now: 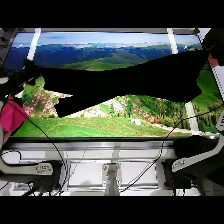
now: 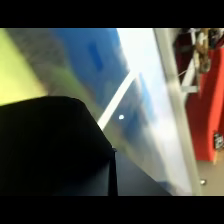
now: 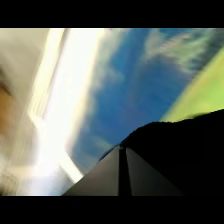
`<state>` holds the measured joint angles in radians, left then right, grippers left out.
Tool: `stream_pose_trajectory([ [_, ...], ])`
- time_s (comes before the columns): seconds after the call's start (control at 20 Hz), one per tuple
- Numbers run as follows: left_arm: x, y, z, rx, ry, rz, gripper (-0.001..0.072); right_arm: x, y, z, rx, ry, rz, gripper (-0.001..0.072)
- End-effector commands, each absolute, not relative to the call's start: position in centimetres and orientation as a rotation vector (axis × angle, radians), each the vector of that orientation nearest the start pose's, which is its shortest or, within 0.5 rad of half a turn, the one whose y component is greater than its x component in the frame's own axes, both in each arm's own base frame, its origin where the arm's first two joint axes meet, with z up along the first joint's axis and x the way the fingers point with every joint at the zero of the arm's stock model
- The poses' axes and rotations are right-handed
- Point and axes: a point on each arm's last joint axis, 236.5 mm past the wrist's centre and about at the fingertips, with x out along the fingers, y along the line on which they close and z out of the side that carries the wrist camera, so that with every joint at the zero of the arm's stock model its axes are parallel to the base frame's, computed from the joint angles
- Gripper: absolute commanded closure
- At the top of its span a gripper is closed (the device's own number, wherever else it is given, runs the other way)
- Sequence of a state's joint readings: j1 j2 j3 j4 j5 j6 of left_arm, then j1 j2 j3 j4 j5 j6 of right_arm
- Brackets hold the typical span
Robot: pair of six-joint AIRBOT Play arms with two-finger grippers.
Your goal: Fold the clothes and pants, and hang the long-sleeved shirts on hangers.
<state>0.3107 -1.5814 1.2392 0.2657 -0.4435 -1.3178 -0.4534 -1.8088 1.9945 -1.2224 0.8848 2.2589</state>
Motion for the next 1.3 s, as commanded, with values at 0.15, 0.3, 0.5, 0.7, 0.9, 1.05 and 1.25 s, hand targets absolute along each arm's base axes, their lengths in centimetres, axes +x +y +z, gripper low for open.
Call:
stream_pose_trajectory([
  [0.15, 66.9, 8.0, 2.8, -1.234, 0.359, 0.136, 0.0654, 64.4, -24.1, 8.1, 1.356, 0.292, -0.505, 0.0448],
  [0.3, 67.1, 10.2, 0.7, -1.234, 0.344, 0.201, 0.0267, 64.2, -23.2, 4.7, 1.196, 0.440, -0.447, 0.0327],
  [0.5, 65.5, 9.4, 0.4, -1.178, 0.472, 0.078, 0.0640, 61.7, -21.4, 2.5, 1.043, 0.655, -0.376, 0.0331],
  [0.7, 60.4, 6.1, -1.2, -0.988, 0.766, -0.127, 0.0705, 58.1, -18.4, 2.2, 0.813, 0.878, -0.224, 0.0699],
  [0.9, 51.3, 6.3, -5.3, -0.616, 1.192, -0.042, 0.0705, 53.0, -16.3, 0.8, 0.722, 1.115, -0.095, 0.0703],
  [1.05, 43.4, 6.8, -7.2, -0.519, 1.405, 0.029, 0.0705, 49.8, -12.4, -0.8, 0.746, 1.257, 0.094, 0.0703],
  [1.25, 34.1, 5.5, -9.3, -0.608, 1.486, 0.073, 0.0704, 48.0, -6.3, -0.6, 0.874, 1.264, 0.395, 0.0703],
])
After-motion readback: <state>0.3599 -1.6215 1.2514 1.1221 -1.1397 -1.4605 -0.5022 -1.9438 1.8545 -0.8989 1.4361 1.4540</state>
